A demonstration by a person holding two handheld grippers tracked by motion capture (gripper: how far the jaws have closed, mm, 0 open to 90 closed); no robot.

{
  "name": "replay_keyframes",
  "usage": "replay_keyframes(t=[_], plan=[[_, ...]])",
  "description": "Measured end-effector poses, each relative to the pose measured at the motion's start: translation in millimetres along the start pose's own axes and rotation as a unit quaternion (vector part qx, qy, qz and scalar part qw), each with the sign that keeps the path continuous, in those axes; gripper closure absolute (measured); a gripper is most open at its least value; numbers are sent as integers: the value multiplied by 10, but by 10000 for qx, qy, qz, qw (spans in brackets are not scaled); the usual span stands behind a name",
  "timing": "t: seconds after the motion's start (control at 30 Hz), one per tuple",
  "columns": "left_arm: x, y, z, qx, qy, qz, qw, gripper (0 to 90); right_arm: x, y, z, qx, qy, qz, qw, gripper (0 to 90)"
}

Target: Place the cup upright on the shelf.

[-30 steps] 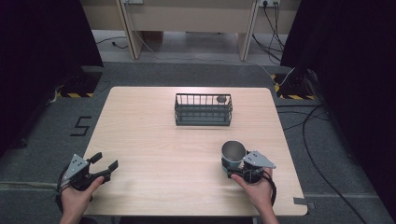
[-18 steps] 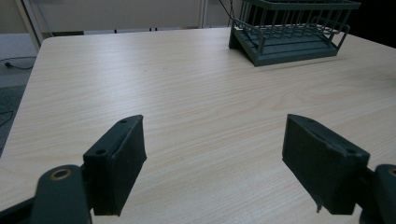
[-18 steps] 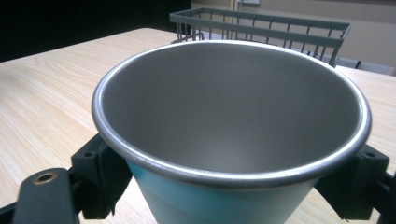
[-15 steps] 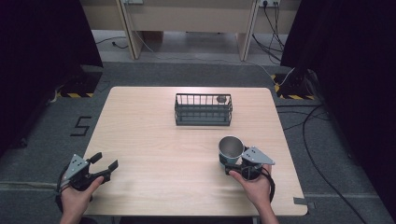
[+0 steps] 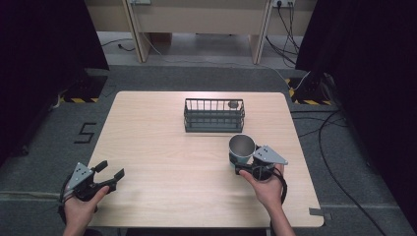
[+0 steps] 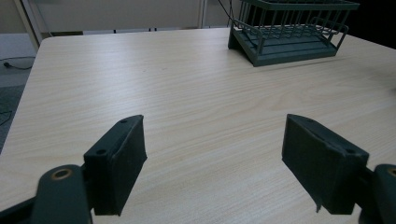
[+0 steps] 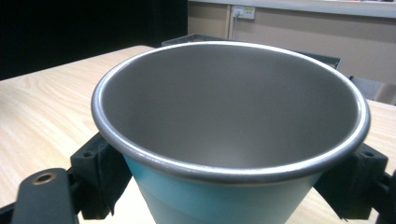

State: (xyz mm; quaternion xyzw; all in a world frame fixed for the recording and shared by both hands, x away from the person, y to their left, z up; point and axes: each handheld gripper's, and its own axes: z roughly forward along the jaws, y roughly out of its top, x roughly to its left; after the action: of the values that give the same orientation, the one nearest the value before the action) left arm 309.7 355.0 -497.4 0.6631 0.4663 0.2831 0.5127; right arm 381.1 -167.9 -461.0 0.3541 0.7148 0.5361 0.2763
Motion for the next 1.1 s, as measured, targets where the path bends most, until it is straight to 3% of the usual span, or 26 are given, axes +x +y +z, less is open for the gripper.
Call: replay_keyframes(t=[1.1], plan=[[1, -1, 0, 7, 4, -16, 10000, 214, -154, 387, 373, -180, -165, 2, 9997, 163]])
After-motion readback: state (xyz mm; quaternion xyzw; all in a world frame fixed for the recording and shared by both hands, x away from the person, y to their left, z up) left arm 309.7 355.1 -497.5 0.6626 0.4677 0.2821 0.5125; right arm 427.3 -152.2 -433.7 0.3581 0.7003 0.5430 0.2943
